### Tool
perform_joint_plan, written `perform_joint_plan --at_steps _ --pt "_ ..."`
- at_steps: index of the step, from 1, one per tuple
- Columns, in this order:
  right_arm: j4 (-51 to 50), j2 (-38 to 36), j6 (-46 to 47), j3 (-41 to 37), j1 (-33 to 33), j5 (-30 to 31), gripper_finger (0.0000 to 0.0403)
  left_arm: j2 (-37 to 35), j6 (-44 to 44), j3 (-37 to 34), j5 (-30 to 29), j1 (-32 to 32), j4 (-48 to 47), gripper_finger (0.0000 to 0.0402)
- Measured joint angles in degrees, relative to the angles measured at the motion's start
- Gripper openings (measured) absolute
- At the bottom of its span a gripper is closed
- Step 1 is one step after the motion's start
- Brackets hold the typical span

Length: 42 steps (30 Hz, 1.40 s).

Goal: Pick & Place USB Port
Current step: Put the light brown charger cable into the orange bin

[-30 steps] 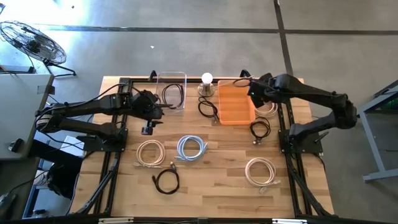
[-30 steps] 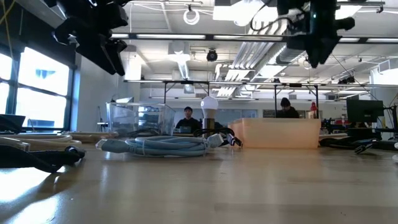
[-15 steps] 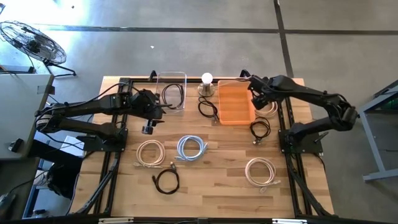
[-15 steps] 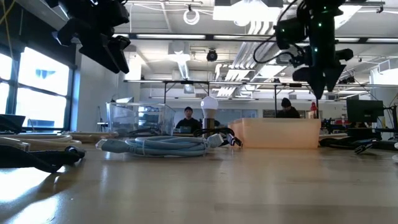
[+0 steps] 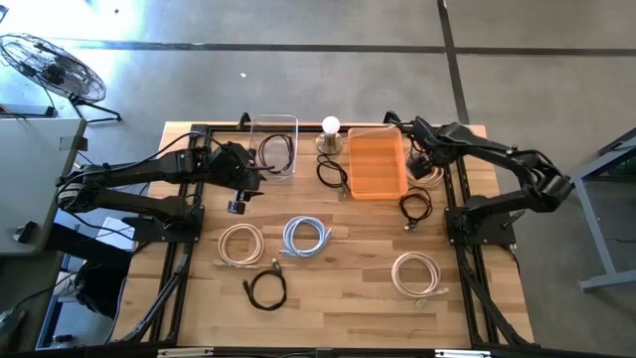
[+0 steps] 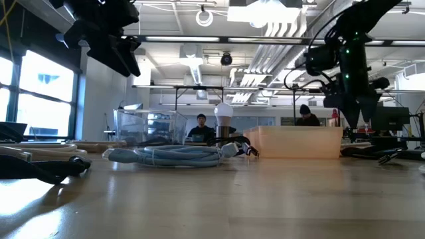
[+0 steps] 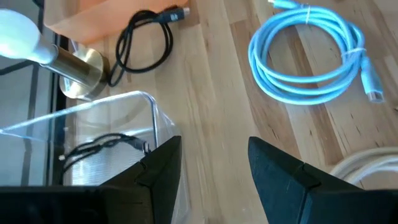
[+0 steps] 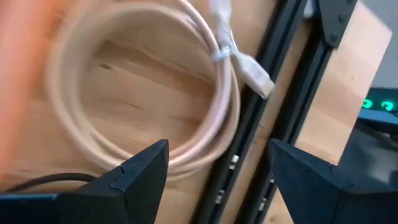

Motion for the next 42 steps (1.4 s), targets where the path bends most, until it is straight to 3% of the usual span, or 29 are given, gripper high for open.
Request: perform_joint_plan --at_steps 10,38,42 --pt "3.3 0.1 1.0 -1.0 -0.2 -2.0 0.0266 0.0 0.0 0.0 0.2 0.0 0.8 0.0182" --pt "26.3 0.0 2.4 -18.1 -2.0 -8.1 0.0263 0.0 -0.2 0.0 0.3 0.0 0.8 0.0182" --pt "27.0 -0.1 2.0 -18.6 -1.9 -7.4 0.0238 0.0 -0.5 0.0 0.3 0.0 0.8 0.0182"
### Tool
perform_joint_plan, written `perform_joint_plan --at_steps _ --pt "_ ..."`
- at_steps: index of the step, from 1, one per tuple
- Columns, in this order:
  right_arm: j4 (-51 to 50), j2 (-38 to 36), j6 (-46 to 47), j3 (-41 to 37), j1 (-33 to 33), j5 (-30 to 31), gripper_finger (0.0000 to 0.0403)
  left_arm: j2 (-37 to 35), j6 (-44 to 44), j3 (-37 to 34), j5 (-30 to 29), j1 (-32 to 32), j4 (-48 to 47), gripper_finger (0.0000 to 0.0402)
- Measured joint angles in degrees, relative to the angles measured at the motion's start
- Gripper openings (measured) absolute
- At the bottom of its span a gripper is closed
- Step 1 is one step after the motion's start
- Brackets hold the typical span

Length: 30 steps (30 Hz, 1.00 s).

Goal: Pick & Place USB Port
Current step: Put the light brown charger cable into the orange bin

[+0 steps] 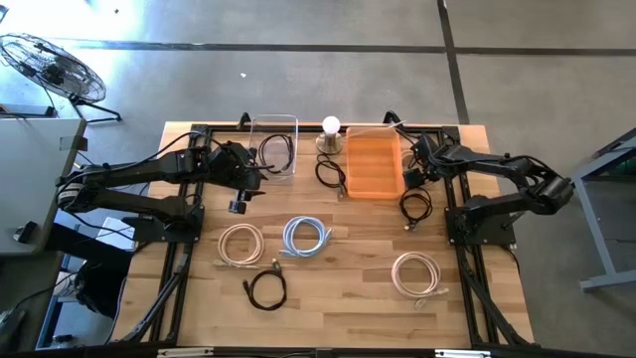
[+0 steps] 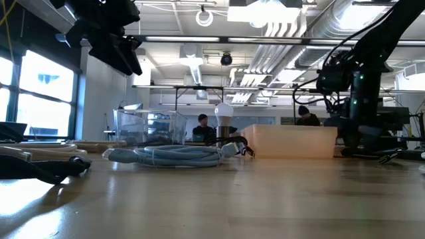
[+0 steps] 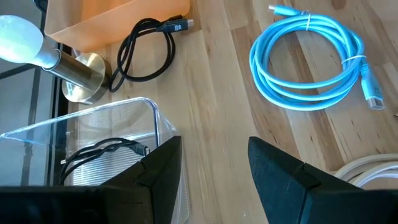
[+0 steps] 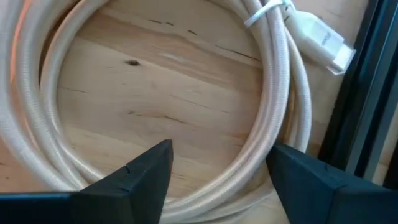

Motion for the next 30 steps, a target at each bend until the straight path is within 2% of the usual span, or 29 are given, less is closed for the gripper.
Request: perform_joint_plan --at_steps 3,8,9,15,21,30 --pt "0.3 0.1 -0.4 0.0 0.0 0.0 0.0182 0.0 -0.7 0.0 0.0 0.0 0.0 0.0182" --pt "0.4 0.2 -1.3 -0.2 -0.1 2.1 0.0033 0.0 -1.0 0.0 1.3 0.0 0.0 0.0182" --pt "0.2 0.3 -2.0 -0.2 -0.1 2.5 0.0019 0.0 -1.1 0.0 1.8 0.0 0.0 0.0182" --pt "-3.0 0.3 -0.9 -0.3 0.0 8.0 0.001 0.0 -1.0 0.0 1.9 0.0 0.0 0.0182" --pt "-3.3 -0.8 -1.4 -0.1 0.4 11.0 0.0009 0.0 -1.0 0.0 1.9 0.0 0.0 0.0182" --pt "-9.9 -9.1 -0.9 5.7 5.1 14.8 0.0009 0.0 -1.0 0.0 1.9 0.0 0.1 0.0182"
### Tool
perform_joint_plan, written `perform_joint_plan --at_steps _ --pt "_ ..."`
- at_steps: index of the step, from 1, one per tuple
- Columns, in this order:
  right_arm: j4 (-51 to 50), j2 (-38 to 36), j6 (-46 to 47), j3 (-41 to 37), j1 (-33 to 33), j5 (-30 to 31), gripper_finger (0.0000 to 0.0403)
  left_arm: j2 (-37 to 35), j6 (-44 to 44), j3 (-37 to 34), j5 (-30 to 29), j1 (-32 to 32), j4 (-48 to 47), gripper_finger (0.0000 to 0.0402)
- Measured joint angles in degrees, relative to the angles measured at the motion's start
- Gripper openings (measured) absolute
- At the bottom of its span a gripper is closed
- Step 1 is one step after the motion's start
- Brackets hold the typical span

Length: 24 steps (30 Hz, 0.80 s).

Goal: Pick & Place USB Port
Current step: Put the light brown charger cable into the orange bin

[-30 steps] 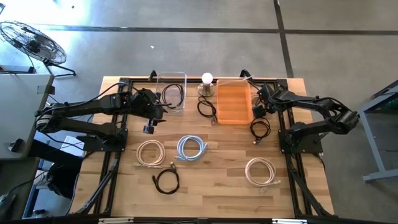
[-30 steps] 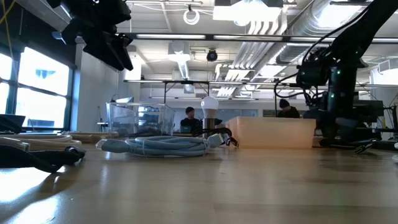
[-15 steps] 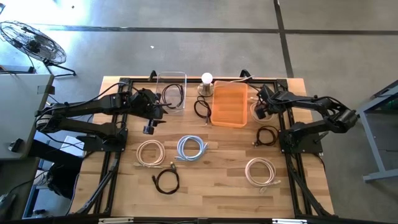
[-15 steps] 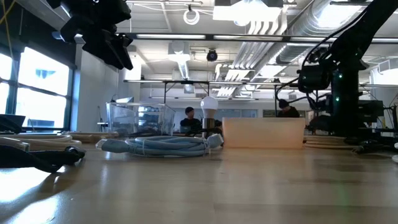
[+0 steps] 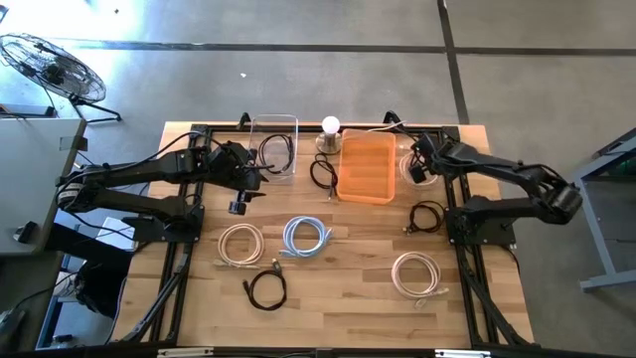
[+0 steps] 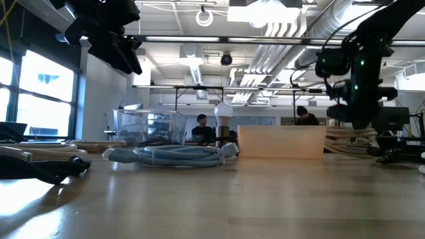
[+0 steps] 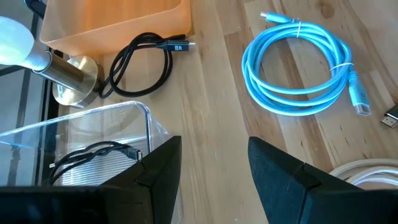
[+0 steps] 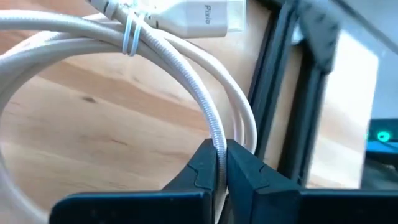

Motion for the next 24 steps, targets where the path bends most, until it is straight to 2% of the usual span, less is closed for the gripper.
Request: perform_joint_plan --at_steps 7,10,13,17,24 --pt "-11.9 -8.1 4.7 9.4 7.6 2.9 0.0009 0.0 0.0 0.0 -0.1 0.0 0.0 0.0182" --pt "-13.5 -10.5 6.3 13.3 11.4 4.0 0.0009 0.0 0.0 0.0 -0.1 0.0 0.0 0.0182" --pt "-10.2 -11.2 6.4 16.1 15.5 2.6 0.0009 0.0 0.0 0.0 -0.1 0.0 0.2 0.0182" --pt "-0.8 -9.8 4.2 16.8 20.4 0.1 0.0009 0.0 0.0 0.0 -0.1 0.0 0.3 0.0182" --pt "8.2 -0.8 1.9 16.8 23.3 -2.3 0.0009 0.0 0.0 0.0 -0.1 0.0 0.3 0.0182"
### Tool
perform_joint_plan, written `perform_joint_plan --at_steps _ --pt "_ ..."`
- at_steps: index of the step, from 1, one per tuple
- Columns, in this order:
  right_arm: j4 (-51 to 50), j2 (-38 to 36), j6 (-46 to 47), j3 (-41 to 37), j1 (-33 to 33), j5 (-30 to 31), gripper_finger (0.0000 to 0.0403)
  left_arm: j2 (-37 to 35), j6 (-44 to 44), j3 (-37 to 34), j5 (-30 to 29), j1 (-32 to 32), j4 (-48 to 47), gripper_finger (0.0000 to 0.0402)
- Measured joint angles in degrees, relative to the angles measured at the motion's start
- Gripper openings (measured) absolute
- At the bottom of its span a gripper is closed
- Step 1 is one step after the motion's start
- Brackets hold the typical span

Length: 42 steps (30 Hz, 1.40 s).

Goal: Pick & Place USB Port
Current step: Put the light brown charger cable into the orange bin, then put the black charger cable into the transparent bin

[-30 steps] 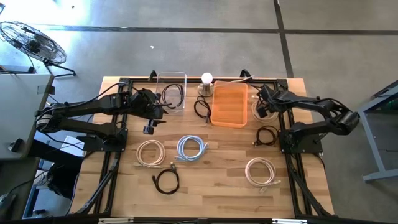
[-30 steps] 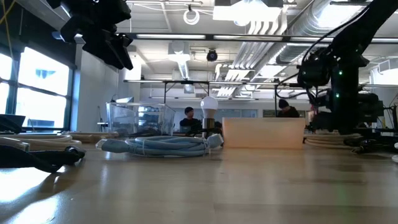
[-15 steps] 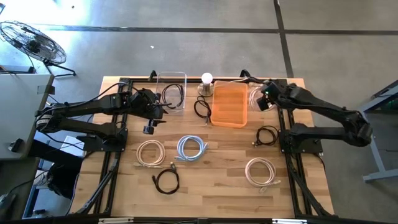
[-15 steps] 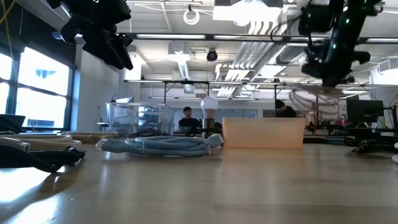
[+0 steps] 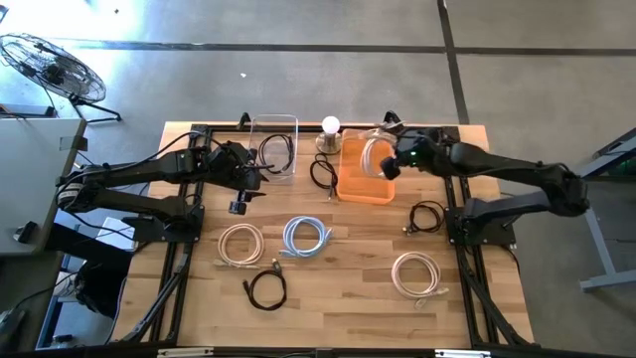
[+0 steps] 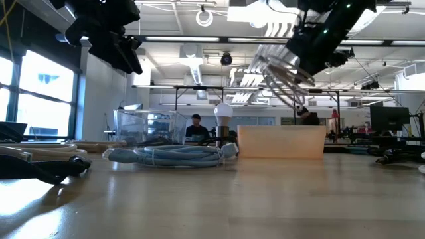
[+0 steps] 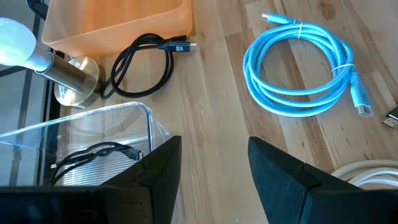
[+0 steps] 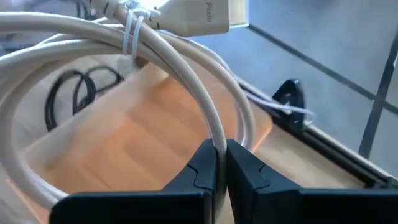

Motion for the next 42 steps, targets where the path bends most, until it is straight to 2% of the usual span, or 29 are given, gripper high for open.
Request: perform_joint_plan --at_steps 5,9,11,17,21,24,30,34,38,42 --pt "4.7 8.9 -0.9 0.0 0.1 -2.6 0.0009 0.0 0.0 -0.3 0.0 0.0 0.4 0.0182" --pt "7.3 13.5 -1.4 0.0 0.0 -2.3 0.0014 0.0 0.0 -2.4 0.1 0.0 1.1 0.0182" --pt "8.4 14.4 -1.5 0.0 -0.2 -1.1 0.0037 0.0 0.0 -3.6 0.1 0.0 1.3 0.0182" --pt "10.3 12.9 -2.0 0.1 -0.3 -1.3 0.0137 0.0 0.9 -5.3 0.1 0.0 3.0 0.0182" --pt "7.2 10.4 -2.1 2.2 -0.1 -1.9 0.0193 0.0 1.5 -5.3 0.1 0.0 3.8 0.0182" --pt "2.7 8.4 -3.1 5.0 0.6 -3.8 0.0217 0.0 1.5 -5.3 0.1 0.0 4.0 0.0182" --pt "-11.8 4.7 -3.6 13.1 4.5 -8.1 0.0225 0.0 1.5 -5.3 0.2 0.0 3.9 0.0182" --pt "-22.6 4.0 -2.4 16.4 8.7 -14.0 0.022 0.0 1.5 -5.3 0.2 0.0 3.9 0.0182" --pt "-29.7 4.0 -1.6 15.6 13.5 -23.0 0.0213 0.0 1.5 -5.3 0.2 0.0 3.9 0.0182" --pt "-30.9 4.0 3.9 11.4 19.0 -27.1 0.0204 0.0 1.5 -5.3 0.2 0.0 3.9 0.0182"
